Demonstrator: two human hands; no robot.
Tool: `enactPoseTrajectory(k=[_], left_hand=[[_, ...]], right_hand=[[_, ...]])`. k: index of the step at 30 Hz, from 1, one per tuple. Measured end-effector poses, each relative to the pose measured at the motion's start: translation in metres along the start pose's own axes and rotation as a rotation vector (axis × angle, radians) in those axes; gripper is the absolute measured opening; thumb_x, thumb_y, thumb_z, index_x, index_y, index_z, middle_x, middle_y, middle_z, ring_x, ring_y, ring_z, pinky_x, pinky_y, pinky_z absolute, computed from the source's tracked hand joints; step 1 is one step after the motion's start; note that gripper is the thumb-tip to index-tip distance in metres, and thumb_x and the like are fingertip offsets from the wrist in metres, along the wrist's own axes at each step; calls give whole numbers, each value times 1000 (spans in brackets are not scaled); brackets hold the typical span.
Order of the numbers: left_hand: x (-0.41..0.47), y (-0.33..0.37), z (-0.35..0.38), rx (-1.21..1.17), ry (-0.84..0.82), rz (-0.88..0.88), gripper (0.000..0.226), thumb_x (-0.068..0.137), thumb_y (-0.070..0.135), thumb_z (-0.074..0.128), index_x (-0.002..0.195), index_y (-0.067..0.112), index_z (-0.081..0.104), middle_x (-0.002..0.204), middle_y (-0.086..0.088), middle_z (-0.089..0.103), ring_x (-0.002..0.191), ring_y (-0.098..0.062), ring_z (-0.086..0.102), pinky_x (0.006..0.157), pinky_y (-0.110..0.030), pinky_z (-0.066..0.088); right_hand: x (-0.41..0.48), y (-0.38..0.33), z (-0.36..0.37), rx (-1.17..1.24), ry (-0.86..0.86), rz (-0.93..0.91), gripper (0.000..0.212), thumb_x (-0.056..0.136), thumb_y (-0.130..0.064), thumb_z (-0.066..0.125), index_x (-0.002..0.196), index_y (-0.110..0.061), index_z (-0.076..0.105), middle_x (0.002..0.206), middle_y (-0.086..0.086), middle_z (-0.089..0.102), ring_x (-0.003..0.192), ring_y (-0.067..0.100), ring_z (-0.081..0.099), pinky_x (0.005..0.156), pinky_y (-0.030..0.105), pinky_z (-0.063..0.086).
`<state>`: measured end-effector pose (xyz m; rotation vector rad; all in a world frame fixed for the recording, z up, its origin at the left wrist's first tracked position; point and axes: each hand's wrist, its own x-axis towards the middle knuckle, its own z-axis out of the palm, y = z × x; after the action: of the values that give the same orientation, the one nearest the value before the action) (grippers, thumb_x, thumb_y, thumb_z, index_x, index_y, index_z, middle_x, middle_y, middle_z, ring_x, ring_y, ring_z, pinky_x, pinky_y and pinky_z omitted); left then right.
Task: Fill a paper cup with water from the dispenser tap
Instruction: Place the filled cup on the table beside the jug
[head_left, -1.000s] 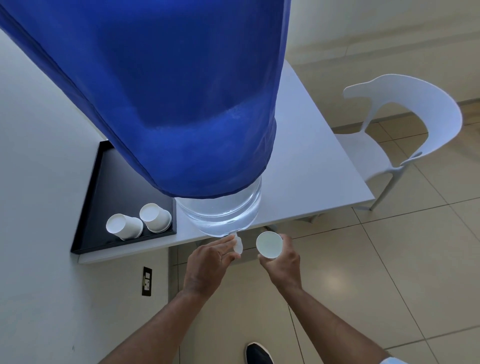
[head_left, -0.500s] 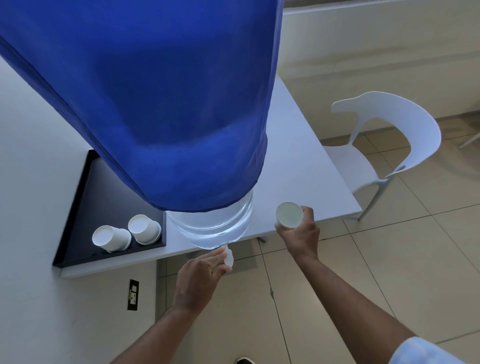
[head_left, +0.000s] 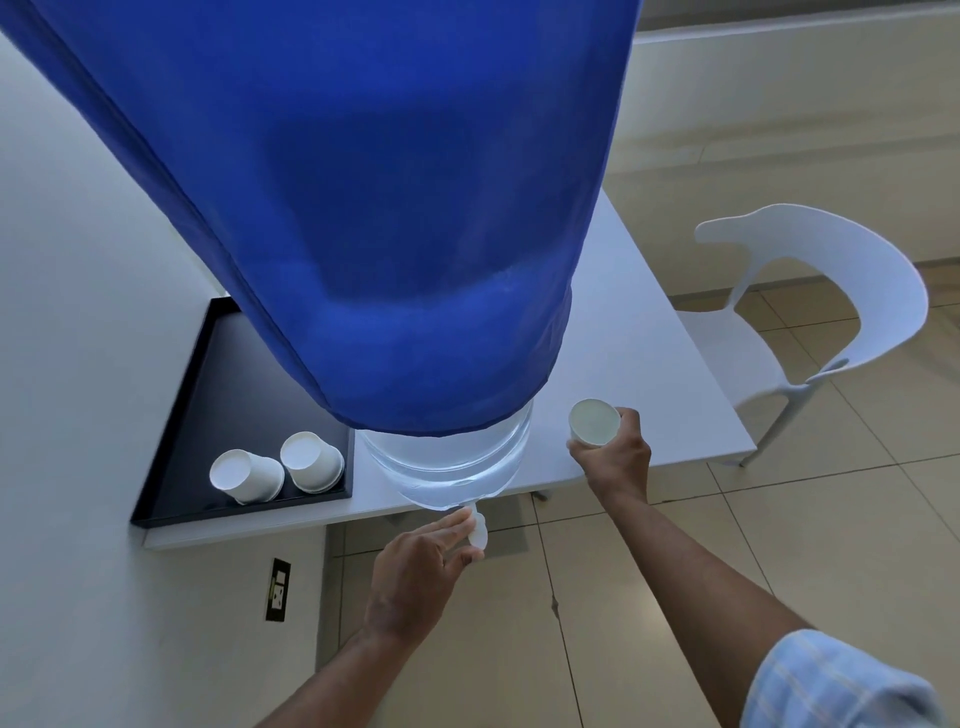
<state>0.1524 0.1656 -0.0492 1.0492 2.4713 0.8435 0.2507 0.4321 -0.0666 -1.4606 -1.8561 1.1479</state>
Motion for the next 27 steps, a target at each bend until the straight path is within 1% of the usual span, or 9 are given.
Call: enactPoseTrajectory(k=[6,11,14,16,18,20,22,24,27], left_hand=[[0,-6,2,-8,-11,15,42,90,46,79,131,46,70,138,38,60,130,16,55,108,-22,53],[0,-6,3,11,8,26,42,90,46,79,131,47,70,137,39,59,131,17,54,106,-17,51],[0,-4,1,24,6,32,42,91,45,79,132,45,70,138,39,59,131,15,54,104,-13,47],[0,0,0,39,3,28,43,91,43,79,133,44,70,139,37,59,132,13,55,103,-15,48],[1,6,-4,54,-8,11,42,92,41,78,133,43,70,141,33,61,133,7,58,105,-21,52],[2,14,-10,90,-30,-3,42,93,39,75,134,42,70,144,29,61,134,1,59,104,-26,54],[4,20,-16,126,-72,-5,44,92,37,73,136,39,69,143,23,66,135,-5,60,104,-28,53],[3,24,-21,182,-115,15,47,91,33,73,138,34,68,135,12,74,129,-15,65,101,-31,54],[0,33,-29,256,-130,38,59,92,29,76,148,24,60,131,-6,76,125,-25,65,106,-38,53]], right_hand=[[3,1,7,-21,-38,-12,63,75,-16,88,124,-11,50,101,5,61,93,28,59,78,33,49],[5,2,11,-8,-53,10,65,76,-16,86,130,-14,49,104,4,62,96,29,60,79,32,47],[5,5,9,-17,-93,25,81,76,-19,84,145,-21,42,114,3,60,102,26,57,84,31,46],[5,8,5,-52,-131,42,98,76,-20,85,157,-24,30,123,7,59,108,28,56,88,33,46],[3,8,0,-86,-156,52,112,75,-19,86,163,-23,17,131,13,60,117,34,59,93,36,48],[-4,5,-5,-104,-170,56,116,75,-15,86,164,-19,11,136,13,61,125,37,57,98,37,47],[-12,4,-11,-134,-172,51,114,76,-14,86,163,-16,13,142,13,61,131,40,55,101,38,46],[-24,2,-18,-168,-178,53,112,75,-19,89,160,-14,17,148,20,56,134,41,54,104,41,47],[-44,-3,-29,-232,-175,51,105,76,-31,91,156,-7,27,144,27,55,131,43,55,101,45,49]])
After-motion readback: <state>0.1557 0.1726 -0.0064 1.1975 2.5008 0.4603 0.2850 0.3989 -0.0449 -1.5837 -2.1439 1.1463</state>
